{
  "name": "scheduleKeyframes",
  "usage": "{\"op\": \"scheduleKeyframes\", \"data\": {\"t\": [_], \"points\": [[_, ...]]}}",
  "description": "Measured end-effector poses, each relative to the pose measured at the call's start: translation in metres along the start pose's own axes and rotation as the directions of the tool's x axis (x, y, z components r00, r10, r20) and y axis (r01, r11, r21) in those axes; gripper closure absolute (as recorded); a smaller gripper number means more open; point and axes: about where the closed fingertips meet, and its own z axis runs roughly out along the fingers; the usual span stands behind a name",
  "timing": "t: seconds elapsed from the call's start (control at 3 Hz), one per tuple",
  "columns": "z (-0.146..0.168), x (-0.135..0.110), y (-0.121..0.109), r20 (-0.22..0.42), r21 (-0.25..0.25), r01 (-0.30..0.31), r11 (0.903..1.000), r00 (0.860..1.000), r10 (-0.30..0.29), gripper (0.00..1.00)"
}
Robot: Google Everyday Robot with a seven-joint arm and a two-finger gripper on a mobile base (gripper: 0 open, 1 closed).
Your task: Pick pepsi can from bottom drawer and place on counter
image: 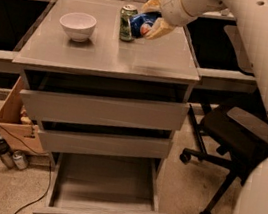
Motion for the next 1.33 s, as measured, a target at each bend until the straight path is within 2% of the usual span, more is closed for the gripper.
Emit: {"op": "scheduleKeyframes", "data": {"t": [0.33, 1.0, 1.33], "points": [[0.024, 0.0, -0.008, 0.038, 0.014, 0.006, 0.9999, 0.999, -0.006, 1.0], [0.066, 0.008, 0.009, 0.093, 0.015, -0.054, 0.9984, 0.994, 0.052, 1.0], [0.08, 0.011, 0.015, 0.108, 0.001, -0.074, 0.9972, 0.991, 0.074, 0.85]]}}
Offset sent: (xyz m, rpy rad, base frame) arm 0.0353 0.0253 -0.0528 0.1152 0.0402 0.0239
